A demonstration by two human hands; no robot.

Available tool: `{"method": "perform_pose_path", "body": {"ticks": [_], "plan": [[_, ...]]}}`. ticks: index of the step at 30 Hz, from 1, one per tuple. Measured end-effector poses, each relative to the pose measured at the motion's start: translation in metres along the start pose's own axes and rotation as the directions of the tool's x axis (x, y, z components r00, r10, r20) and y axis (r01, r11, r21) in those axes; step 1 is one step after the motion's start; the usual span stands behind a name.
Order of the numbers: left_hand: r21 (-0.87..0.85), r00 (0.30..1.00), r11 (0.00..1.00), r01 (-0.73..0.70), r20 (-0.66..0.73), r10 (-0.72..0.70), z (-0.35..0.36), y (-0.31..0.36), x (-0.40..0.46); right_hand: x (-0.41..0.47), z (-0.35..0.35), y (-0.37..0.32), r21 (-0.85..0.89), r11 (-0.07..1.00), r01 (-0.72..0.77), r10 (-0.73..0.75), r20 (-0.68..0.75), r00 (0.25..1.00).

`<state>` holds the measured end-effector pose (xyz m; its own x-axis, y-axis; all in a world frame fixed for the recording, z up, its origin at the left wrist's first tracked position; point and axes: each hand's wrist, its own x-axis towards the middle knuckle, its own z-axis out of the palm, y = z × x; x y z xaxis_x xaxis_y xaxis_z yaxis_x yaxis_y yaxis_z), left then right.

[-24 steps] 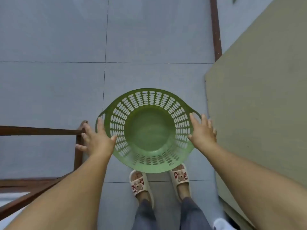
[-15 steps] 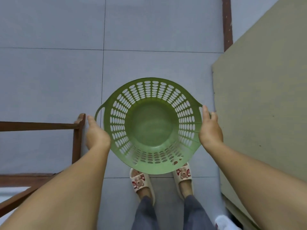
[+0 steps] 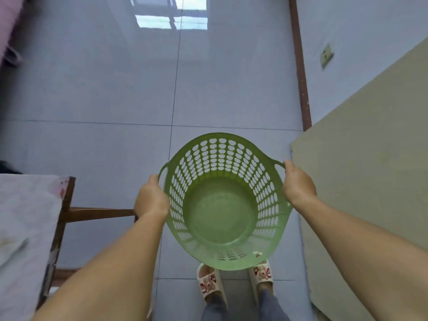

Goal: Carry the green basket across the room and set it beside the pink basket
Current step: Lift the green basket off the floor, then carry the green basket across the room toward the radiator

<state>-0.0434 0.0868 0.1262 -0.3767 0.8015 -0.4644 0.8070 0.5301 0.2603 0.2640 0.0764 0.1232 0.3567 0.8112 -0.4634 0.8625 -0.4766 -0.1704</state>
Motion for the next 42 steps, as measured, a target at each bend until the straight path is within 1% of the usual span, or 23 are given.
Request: {"method": "perform_pose_path", "body": {"ticks": [5,7,9,12,17,20,24,26,35,39,42], "plan": [[-0.054,0.997,0.998,-0.018,-0.081,0.013,-0.095,0.027,0.016,0.007,-0.086,-0.045,0.049,0.997,0.059,-0.055,-0.067,0.996],[-0.075,0.992,0.997,-0.023,-0.129,0.013,-0.131,0.042,0.032,0.021,-0.117,-0.066,0.073,0.995,0.074,-0.067,-0.100,0.993],[-0.091,0.987,0.995,-0.026,-0.160,0.011,-0.160,0.062,0.047,0.037,-0.144,-0.087,0.085,0.993,0.084,-0.075,-0.105,0.992],[-0.094,0.979,0.995,-0.040,-0.201,0.021,-0.204,0.095,0.078,0.073,-0.188,-0.125,0.085,0.990,0.114,-0.103,-0.127,0.986],[-0.144,0.965,0.990,0.007,-0.257,-0.044,-0.276,0.141,0.151,0.152,-0.273,-0.203,0.068,0.976,0.205,-0.194,-0.141,0.971],[-0.161,0.957,0.987,0.015,-0.283,-0.060,-0.315,0.168,0.198,0.196,-0.317,-0.255,0.096,0.964,0.247,-0.233,-0.141,0.962],[-0.142,0.948,0.990,0.011,-0.312,-0.056,-0.360,0.198,0.279,0.270,-0.359,-0.332,0.139,0.948,0.287,-0.267,-0.143,0.953],[-0.136,0.944,0.991,0.006,-0.326,-0.050,-0.385,0.214,0.334,0.316,-0.375,-0.378,0.173,0.943,0.284,-0.261,-0.142,0.955],[-0.095,0.946,0.994,-0.056,-0.324,0.022,-0.491,0.294,0.532,0.472,-0.437,-0.553,0.198,0.940,0.278,-0.251,-0.151,0.956],[-0.090,0.947,0.995,-0.053,-0.322,0.021,-0.535,0.328,0.627,0.547,-0.465,-0.620,0.216,0.933,0.287,-0.260,-0.143,0.955],[-0.095,0.955,0.994,-0.045,-0.295,0.015,-0.564,0.369,0.721,0.635,-0.486,-0.679,0.239,0.928,0.286,-0.260,-0.135,0.956]]}}
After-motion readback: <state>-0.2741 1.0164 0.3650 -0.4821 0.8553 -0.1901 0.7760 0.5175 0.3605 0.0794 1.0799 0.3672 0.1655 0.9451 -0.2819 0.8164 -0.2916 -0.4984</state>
